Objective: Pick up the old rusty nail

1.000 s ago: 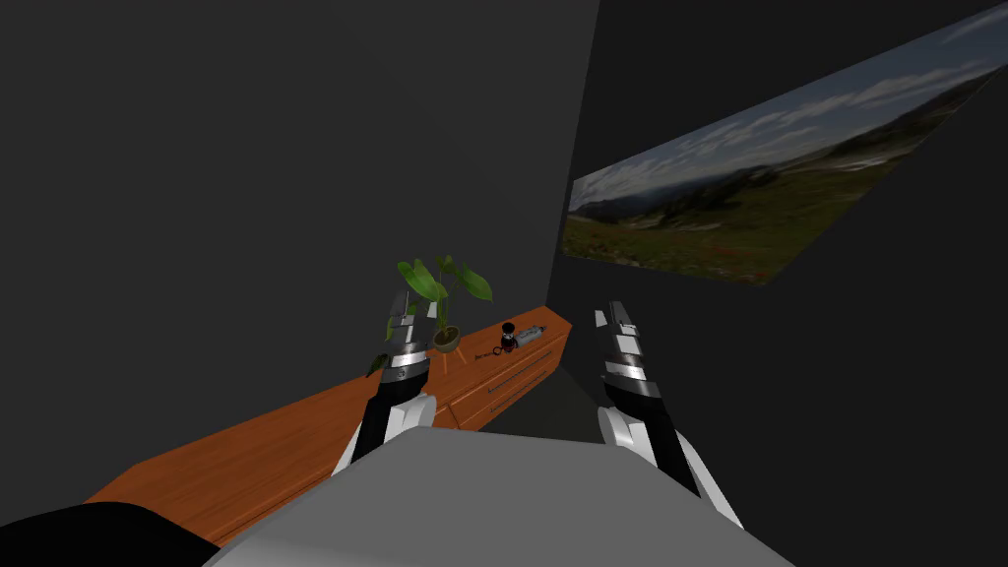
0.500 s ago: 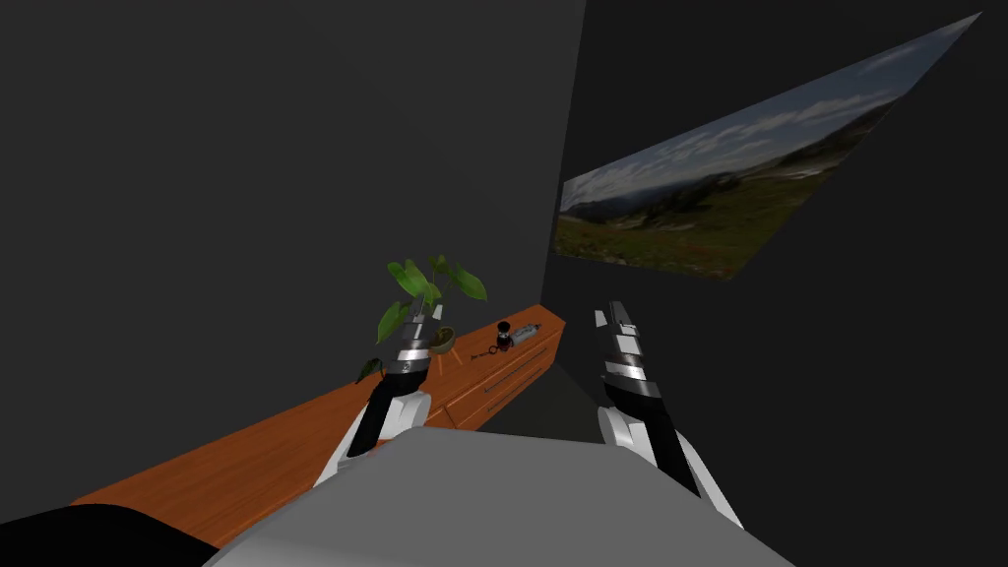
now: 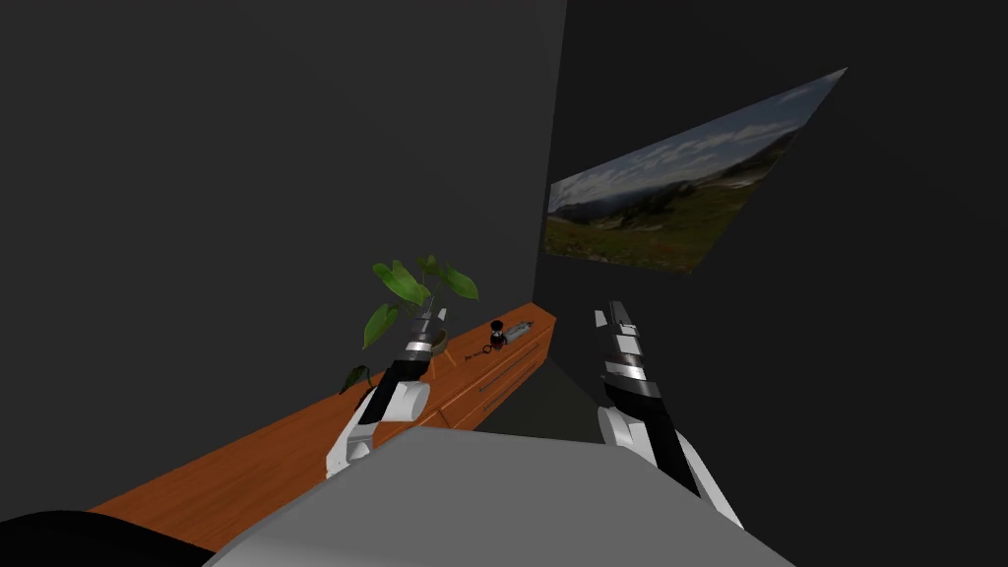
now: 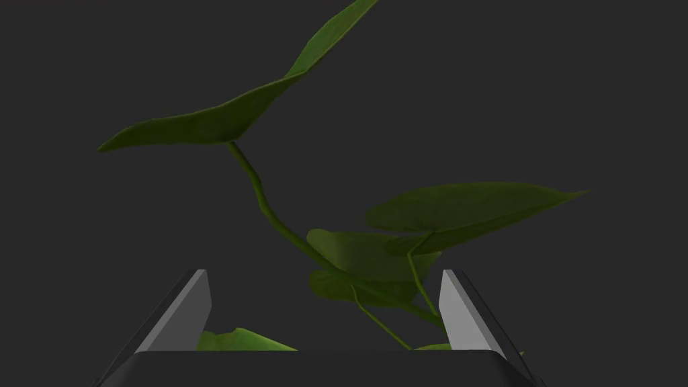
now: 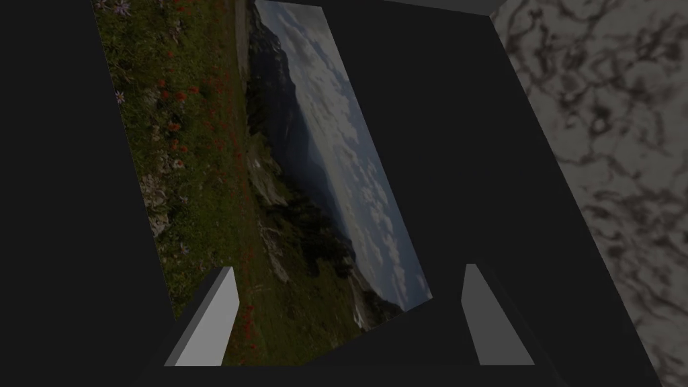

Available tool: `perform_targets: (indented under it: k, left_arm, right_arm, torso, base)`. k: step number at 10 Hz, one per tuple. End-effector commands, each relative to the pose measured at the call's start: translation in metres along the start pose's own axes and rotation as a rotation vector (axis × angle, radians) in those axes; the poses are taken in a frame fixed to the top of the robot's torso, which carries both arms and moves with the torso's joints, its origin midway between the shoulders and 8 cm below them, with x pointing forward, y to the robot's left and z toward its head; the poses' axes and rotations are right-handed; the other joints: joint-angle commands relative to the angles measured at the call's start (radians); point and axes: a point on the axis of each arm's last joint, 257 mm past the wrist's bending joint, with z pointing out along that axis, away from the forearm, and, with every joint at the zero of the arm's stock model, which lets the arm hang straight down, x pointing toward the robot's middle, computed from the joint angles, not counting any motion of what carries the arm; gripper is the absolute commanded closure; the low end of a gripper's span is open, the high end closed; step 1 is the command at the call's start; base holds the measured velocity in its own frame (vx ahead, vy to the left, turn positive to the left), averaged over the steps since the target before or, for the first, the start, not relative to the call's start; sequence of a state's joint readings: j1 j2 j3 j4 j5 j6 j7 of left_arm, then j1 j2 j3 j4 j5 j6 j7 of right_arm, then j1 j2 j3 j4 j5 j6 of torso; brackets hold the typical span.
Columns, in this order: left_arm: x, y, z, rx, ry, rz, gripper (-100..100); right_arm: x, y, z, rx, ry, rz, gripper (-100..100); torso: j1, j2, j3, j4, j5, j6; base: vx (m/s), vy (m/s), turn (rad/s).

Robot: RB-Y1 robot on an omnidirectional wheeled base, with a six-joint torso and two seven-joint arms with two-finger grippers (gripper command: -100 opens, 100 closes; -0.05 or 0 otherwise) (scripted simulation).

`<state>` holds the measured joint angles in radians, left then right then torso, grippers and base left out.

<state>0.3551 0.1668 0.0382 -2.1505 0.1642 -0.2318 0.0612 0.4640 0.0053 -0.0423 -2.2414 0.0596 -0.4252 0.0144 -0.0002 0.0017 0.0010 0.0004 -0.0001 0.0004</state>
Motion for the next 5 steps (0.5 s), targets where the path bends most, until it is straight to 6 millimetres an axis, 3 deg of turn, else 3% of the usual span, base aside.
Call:
perform_targets:
  k: [1,4,5]
  left_arm:
    - [-0.004,0.016,0.001,-0.04,-0.004,-0.007,-100]
    - [-0.027,0.061,0.016,-0.161,-0.033,-0.053,-100]
    - [-0.028,0.069,0.014,-0.187,-0.037,-0.053,-100]
  right_arm:
    - [0.0,0.0,0.0,0.0,0.0,0.0,0]
    - [0.0,0.0,0.0,0.0,0.0,0.0,0]
    - [0.0,0.0,0.0,0.0,0.0,0.0,0]
  torso:
    - [0.0,0.0,0.0,0.0,0.0,0.0]
    - [-0.001,0.0,0.0,0.0,0.0,0.0]
    - [-0.001,0.001,0.0,0.0,0.0,0.0]
  base:
    - [-0.027,-0.008,-0.081]
    - [-0.035,-0.021,-0.212]
    - [-0.033,-0.012,-0.038]
